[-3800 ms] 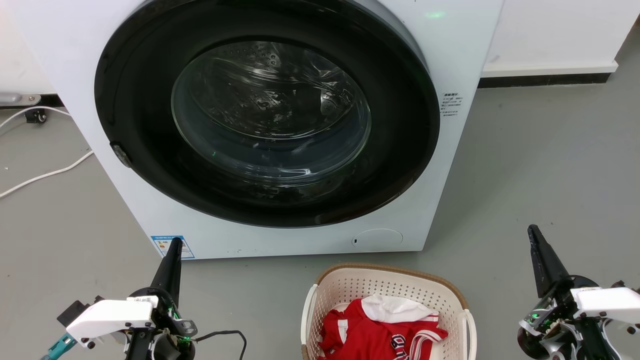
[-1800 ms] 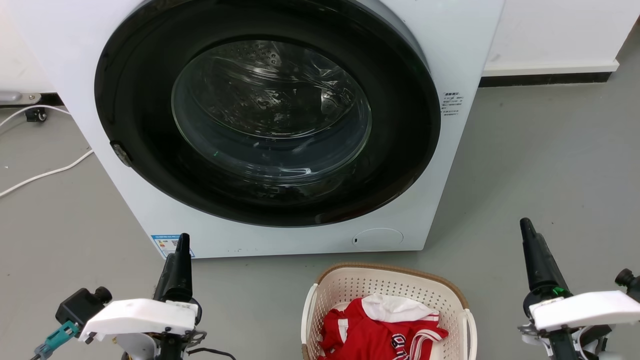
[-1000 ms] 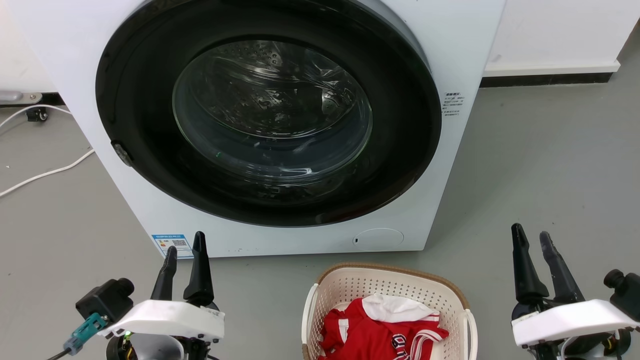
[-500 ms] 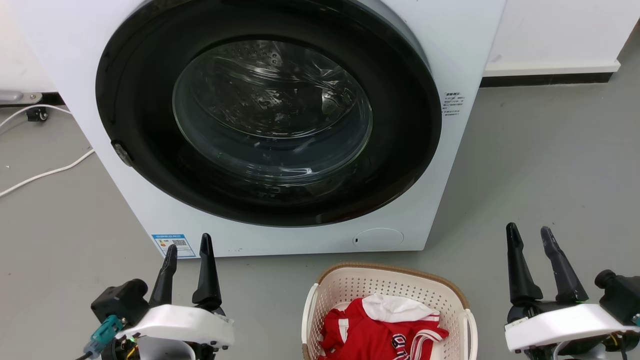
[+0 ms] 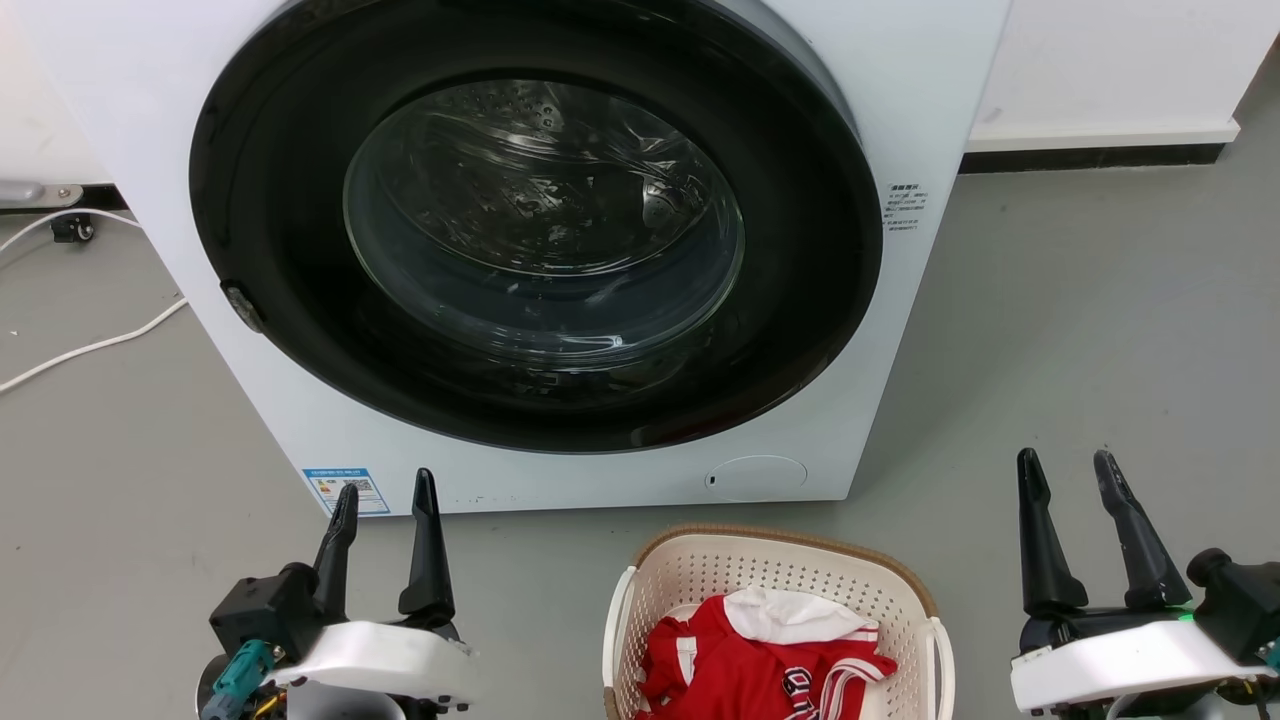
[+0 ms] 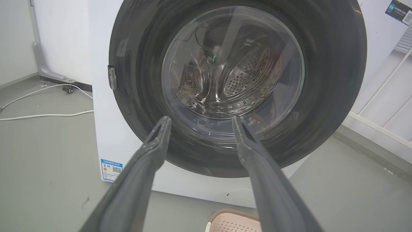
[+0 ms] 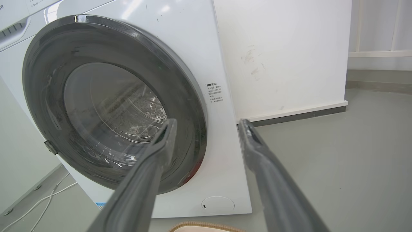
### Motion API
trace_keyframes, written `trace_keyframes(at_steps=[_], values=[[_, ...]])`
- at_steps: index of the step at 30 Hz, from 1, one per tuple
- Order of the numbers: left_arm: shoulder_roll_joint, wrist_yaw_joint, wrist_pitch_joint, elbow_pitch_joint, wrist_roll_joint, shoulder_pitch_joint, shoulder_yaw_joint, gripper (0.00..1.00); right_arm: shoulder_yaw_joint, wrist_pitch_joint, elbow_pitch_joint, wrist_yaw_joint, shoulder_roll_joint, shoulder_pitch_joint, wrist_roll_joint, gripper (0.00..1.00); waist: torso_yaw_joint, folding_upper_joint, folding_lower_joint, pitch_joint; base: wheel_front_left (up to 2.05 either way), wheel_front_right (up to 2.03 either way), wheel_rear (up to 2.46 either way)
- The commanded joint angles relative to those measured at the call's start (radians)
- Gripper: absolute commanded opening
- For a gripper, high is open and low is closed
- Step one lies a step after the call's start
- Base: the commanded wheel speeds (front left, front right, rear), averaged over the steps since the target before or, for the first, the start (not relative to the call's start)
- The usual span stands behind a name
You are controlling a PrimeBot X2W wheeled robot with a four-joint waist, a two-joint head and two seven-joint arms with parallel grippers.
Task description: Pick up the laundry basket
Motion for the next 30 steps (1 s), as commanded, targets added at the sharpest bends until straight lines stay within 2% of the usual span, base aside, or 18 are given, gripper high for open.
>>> trace_keyframes(at_steps=[1, 17, 30], values=[[0.004, 0.001, -0.011, -0.014, 0.029, 0.005, -0.002, 1.00, -0.002, -0.011, -0.015, 0.000, -0.004, 0.011, -0.024, 1.00, 0.000, 0.0000, 0.0000, 0.000, 0.00, 0.00, 0.00], [0.001, -0.010, -0.045, 0.002, 0.138, 0.024, -0.004, 1.00, -0.003, -0.045, -0.030, 0.000, -0.004, 0.031, -0.101, 1.00, -0.006, 0.0000, 0.0000, -0.001, 0.00, 0.00, 0.00], [0.001, -0.008, -0.068, 0.012, 0.176, 0.035, -0.007, 1.00, 0.009, -0.068, -0.035, 0.000, -0.005, 0.046, -0.170, 1.00, -0.004, 0.0000, 0.0000, -0.004, 0.00, 0.00, 0.00]])
